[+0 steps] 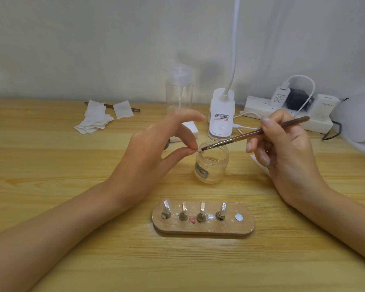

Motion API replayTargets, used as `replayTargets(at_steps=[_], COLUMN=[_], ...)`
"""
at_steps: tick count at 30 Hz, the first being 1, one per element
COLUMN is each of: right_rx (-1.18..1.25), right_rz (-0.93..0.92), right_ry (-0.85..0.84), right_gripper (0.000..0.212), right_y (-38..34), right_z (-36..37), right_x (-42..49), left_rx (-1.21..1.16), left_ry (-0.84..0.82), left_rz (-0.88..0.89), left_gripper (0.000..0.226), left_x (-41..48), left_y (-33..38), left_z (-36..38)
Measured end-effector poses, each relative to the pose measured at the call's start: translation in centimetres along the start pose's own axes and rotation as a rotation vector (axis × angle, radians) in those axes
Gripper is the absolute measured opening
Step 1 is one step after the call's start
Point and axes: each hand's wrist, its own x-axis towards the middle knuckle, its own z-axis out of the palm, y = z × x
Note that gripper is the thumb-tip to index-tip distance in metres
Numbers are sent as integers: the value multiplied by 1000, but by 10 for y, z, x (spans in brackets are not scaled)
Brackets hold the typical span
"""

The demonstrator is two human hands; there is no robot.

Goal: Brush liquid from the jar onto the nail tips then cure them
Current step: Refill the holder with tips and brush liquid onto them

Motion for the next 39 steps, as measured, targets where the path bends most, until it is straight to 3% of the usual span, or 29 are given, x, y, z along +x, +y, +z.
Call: replayTargets(at_steps=[14, 39], right_rx=[-51, -35], right_rz=[43, -69], right_ry=[24, -4], right_gripper=[24, 22], right_y=[-1, -1], right_z=[0, 0], right_x=[0, -2], left_rx=[23, -3], left_ry=[-3, 32], left_rz=[13, 21], left_gripper=[48, 46], left_x=[1, 0], left_y=[0, -2], left_z=[0, 2])
